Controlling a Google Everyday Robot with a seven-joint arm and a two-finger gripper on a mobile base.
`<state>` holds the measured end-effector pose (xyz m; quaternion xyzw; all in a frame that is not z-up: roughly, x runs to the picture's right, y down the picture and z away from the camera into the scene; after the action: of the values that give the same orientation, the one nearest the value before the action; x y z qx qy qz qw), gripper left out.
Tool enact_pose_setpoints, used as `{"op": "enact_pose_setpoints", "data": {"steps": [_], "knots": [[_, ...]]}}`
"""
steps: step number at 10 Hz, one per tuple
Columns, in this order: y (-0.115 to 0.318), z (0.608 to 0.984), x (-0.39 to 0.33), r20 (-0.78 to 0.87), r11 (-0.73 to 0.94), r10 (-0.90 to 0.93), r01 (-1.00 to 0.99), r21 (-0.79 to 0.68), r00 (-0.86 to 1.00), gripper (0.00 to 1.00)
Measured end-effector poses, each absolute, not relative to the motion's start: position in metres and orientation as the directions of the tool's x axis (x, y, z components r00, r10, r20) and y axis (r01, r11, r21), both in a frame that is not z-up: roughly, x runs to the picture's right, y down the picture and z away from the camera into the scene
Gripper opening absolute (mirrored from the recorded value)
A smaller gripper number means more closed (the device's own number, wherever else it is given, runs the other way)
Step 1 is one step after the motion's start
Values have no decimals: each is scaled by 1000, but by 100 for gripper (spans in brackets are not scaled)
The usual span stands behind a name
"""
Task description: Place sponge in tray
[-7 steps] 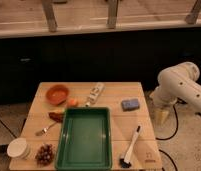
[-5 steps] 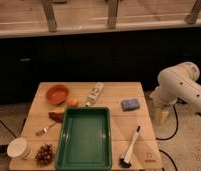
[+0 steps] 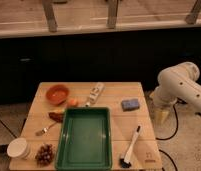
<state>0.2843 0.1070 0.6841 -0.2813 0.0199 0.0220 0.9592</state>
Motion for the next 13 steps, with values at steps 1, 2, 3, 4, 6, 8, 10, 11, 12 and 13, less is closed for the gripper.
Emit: {"op": "enact_pose_setpoints", "data": {"steps": [1,2,3,4,6,8,10,11,12,13], "knots": [[107,684,284,-51,841,31,-53,-539,998,80],[107,684,284,-51,841,31,-53,-539,998,80],[107,684,284,-51,841,31,-53,-539,998,80],[107,684,284,-51,841,31,-53,-539,998,80],[107,684,284,-51,841,31,-53,-539,998,80],[107,691,283,-49,843,27,-49,-535,998,80],[107,724,268,-27,848,12,-25,-530,1000,80],[107,735,265,-23,849,11,-21,-528,1000,80],[108,742,264,-19,851,2,-12,-524,1000,80],[107,745,263,-13,853,-7,-1,-522,1000,80]]}}
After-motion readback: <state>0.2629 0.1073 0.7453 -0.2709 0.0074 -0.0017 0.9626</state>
